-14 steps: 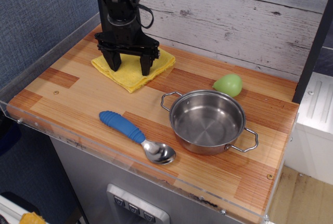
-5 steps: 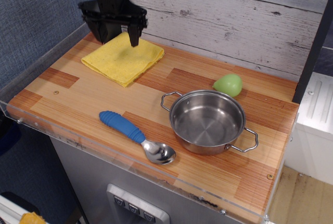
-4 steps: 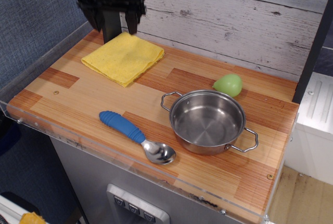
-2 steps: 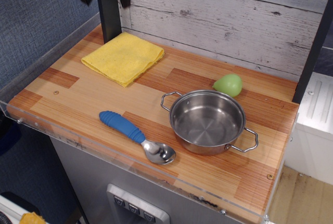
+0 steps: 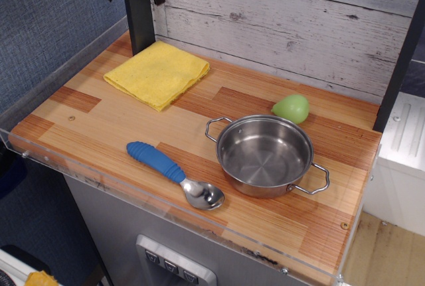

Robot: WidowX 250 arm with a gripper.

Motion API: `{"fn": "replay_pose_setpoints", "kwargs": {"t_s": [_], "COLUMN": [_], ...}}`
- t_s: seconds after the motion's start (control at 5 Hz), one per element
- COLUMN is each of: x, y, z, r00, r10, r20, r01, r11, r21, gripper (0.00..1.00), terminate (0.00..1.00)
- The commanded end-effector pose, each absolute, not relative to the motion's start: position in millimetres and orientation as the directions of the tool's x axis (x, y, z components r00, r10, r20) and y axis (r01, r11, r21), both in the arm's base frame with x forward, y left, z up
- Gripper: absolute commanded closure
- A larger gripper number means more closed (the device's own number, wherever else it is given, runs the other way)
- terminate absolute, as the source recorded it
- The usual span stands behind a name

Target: Put the napkin in the upper left hand corner.

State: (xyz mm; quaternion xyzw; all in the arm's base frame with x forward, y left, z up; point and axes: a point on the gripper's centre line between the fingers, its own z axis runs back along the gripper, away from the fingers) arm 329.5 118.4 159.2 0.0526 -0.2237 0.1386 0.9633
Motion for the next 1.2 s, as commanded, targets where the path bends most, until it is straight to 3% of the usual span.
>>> {"fn": "replay_pose_setpoints", "kwargs": {"t_s": [0.0, 0.8, 1.0], "x": [325.3, 325.3, 325.3], "y": [113.0, 113.0, 113.0], "z": [170.1, 170.1, 170.1], "r00": [0.845, 0.845, 0.845], "r10": [0.233, 0.233, 0.233], "r20": [0.482, 0.482, 0.482], "r01": [-0.287, -0.287, -0.287], "r11": [0.957, 0.957, 0.957], "r21": [0.04, 0.04, 0.04], "gripper": [0.0, 0.0, 0.0], "terminate": [0.0, 0.0, 1.0]}}
